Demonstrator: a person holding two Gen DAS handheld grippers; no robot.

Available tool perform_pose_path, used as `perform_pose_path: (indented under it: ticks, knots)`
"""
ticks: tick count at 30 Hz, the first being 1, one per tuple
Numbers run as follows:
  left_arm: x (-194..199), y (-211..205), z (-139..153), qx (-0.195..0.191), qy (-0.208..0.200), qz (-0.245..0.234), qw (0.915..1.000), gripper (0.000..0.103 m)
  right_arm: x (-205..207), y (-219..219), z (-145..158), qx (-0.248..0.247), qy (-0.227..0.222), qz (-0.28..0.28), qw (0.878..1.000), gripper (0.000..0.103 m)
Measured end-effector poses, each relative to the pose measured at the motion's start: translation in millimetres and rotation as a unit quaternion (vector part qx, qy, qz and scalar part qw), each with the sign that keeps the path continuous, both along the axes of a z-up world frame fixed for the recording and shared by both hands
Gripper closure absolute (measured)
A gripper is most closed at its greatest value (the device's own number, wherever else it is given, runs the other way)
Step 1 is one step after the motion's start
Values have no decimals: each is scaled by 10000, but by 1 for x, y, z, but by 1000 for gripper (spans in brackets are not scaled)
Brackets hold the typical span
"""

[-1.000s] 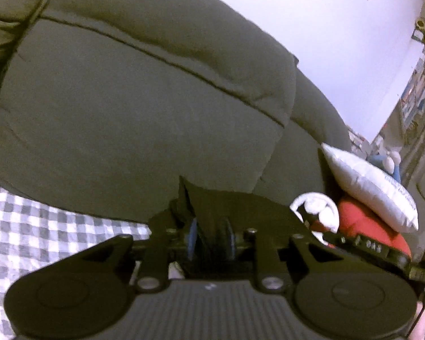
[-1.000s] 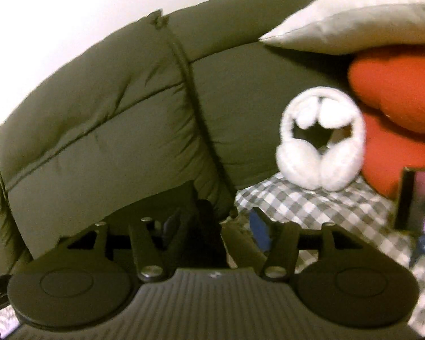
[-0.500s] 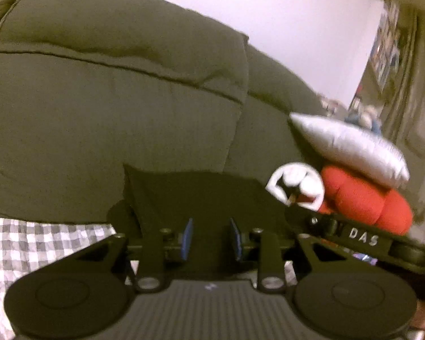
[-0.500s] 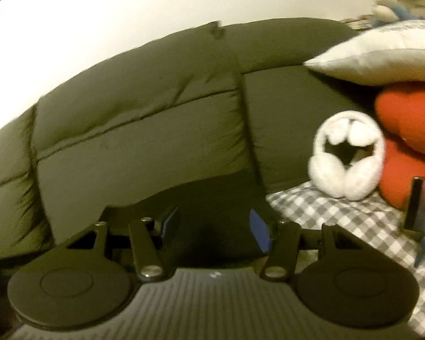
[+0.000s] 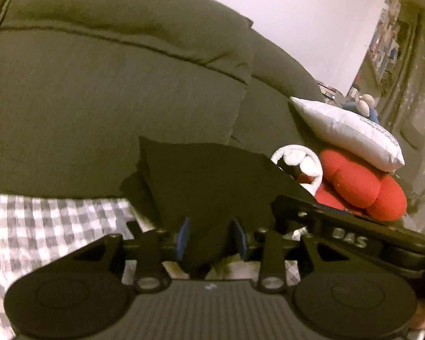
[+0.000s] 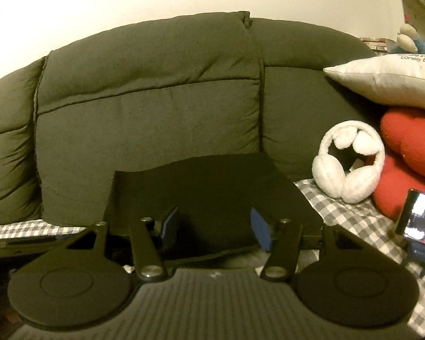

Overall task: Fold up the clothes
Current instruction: 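Lower the black garment onto the stack of folded clothes with both grippers, then open both grippers and release the black garment on the stack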

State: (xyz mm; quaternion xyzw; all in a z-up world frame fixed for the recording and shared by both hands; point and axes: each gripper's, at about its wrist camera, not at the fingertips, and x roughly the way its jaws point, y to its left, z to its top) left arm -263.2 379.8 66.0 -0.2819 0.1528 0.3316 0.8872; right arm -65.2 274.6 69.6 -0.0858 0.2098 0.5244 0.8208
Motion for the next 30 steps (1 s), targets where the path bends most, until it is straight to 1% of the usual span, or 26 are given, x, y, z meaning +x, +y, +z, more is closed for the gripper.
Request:
perform_pose_path:
  ticks: [4,7,10,14,18,20,22,26,28,30]
  knots:
    - [-9,-10,0,74,32,166,9998,68,-9,-14,4,-1,-41,-6,10000,42]
    - [-12,-21,2,205,137,272,9993,68,-11,-24,-1,7,58,85,9999,42]
    - [-18,-31,3,329,152,404,9985,68,-14,-35,-5,15,157,177,9997,42]
    - [-18,-41,-1,345,252,497,9979,67,-17,-46,-14,28,229,298,9993,42]
    - [-15,-47,-8,362,460,546,9968,67,-14,-55,-26,153,314,317,9989,42]
    - [-13,-50,-11,380,534,639,9958,67,-10,-58,-32,87,419,324,9986,42]
    - [-11,-54,-14,380,594,704,9950,67,-7,-61,-34,3,423,325,9986,42]
    - [-4,-65,-16,419,685,720,9942,67,-1,-72,-32,34,393,296,9988,42]
    - [-1,-70,-16,461,715,732,9937,67,4,-77,-33,53,560,260,9981,42]
    - [1,-73,-16,465,732,758,9933,67,3,-78,-33,-25,532,258,9982,42]
